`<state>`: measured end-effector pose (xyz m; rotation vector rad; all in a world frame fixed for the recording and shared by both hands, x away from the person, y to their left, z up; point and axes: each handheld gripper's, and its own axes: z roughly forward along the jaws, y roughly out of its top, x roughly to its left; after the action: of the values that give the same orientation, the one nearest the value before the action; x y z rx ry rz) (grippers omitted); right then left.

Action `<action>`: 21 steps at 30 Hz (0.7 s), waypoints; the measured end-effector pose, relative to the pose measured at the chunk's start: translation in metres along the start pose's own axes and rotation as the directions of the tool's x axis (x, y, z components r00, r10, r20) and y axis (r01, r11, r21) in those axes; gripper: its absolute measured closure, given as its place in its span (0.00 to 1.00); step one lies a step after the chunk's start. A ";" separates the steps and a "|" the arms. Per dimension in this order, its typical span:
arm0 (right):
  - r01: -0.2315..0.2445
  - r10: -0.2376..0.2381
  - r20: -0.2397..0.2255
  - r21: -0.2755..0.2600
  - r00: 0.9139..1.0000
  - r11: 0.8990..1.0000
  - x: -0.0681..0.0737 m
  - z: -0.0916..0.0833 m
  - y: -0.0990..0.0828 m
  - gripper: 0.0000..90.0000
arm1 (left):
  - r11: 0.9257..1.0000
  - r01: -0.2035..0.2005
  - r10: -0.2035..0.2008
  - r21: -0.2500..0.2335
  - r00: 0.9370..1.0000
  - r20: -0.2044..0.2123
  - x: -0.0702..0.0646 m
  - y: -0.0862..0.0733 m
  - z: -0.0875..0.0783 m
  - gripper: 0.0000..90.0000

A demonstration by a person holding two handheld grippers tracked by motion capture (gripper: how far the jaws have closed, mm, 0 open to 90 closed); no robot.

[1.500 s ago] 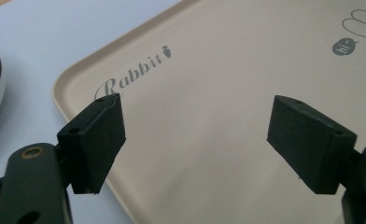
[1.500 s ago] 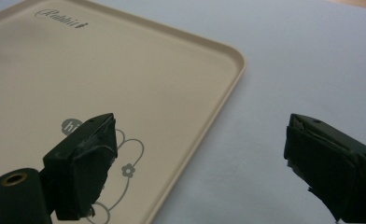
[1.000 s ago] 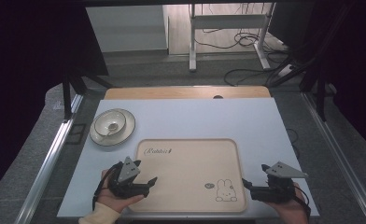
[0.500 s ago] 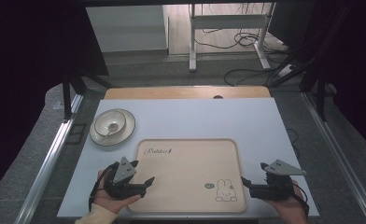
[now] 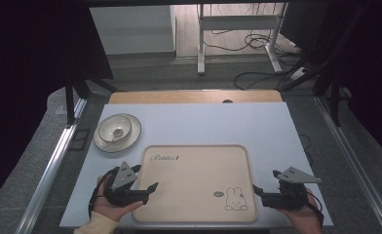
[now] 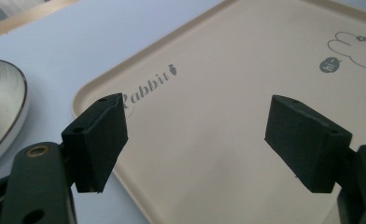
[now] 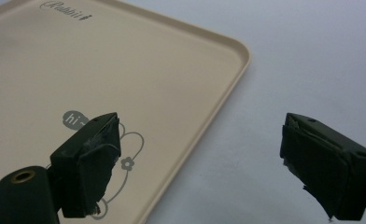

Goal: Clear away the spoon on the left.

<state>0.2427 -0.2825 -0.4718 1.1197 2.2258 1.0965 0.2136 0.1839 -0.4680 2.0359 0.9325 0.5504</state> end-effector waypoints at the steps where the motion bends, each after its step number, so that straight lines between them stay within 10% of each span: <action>1: -0.001 0.001 0.003 -0.006 1.000 1.000 -0.001 0.000 0.001 0.14 | 1.000 -0.006 0.006 0.000 1.000 -0.008 0.001 0.001 -0.002 0.23; 21: -0.009 0.010 -0.021 0.022 1.000 1.000 0.000 0.006 0.000 0.14 | 1.000 0.026 -0.026 0.002 0.996 -0.088 0.025 0.018 -0.012 0.25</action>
<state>0.2469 -0.2793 -0.4754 1.1340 2.2558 1.0952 0.2289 0.2015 -0.4447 2.0133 1.0114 0.6295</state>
